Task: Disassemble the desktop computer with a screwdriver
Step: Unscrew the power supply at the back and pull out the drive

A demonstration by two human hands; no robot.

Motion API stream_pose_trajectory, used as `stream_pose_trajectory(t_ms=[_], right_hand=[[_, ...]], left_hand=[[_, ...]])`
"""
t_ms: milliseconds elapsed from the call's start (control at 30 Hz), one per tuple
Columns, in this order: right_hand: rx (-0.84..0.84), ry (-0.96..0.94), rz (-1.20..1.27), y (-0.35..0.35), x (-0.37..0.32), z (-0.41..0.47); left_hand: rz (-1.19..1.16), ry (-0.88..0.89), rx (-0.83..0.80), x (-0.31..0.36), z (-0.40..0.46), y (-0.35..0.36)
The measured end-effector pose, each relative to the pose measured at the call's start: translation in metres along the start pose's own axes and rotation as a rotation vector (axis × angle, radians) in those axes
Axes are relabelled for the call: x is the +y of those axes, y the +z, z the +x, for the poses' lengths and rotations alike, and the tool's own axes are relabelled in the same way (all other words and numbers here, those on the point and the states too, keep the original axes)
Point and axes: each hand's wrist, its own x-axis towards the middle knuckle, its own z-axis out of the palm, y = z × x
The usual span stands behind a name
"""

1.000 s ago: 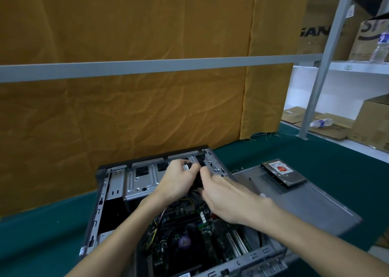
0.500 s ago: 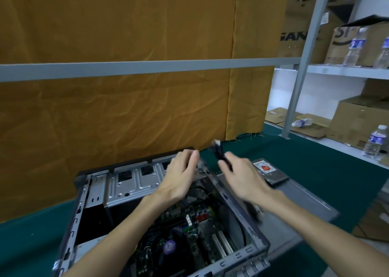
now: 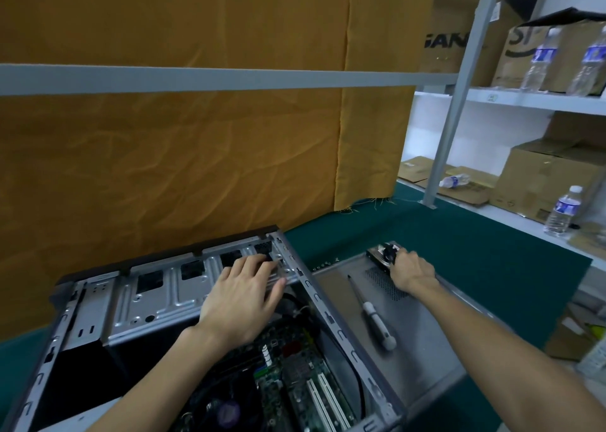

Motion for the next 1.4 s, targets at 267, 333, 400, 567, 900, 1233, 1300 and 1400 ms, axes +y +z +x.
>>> stream_pose_trajectory(t_ms=[267, 333, 400, 567, 900, 1233, 1300, 1400], right_hand=[[-0.002, 0.019, 0.156, -0.002, 0.014, 0.022], [0.017, -0.020, 0.089, 0.000, 0.017, 0.022], [0.042, -0.069, -0.025, 0.007, 0.019, 0.021], [0.207, -0.161, -0.035, 0.017, 0.020, 0.018], [0.143, -0.143, 0.139, 0.020, 0.025, 0.013], [0.073, -0.158, 0.071, 0.008, 0.027, -0.002], [0.065, -0.166, 0.043, 0.007, 0.028, -0.009], [0.059, -0.212, 0.007, 0.004, 0.030, -0.018]], left_hand=[[0.016, 0.003, -0.003, 0.000, 0.000, 0.001], [0.019, 0.006, 0.000, 0.000, 0.000, 0.001], [0.021, 0.008, 0.000, 0.001, 0.000, 0.000], [0.013, 0.008, 0.007, 0.001, 0.000, 0.001], [-0.005, -0.010, -0.001, 0.002, -0.001, -0.001], [-0.018, -0.005, -0.012, 0.003, -0.002, -0.001], [-0.023, 0.001, -0.018, 0.002, -0.002, -0.001], [-0.033, 0.004, -0.018, 0.002, -0.003, -0.002]])
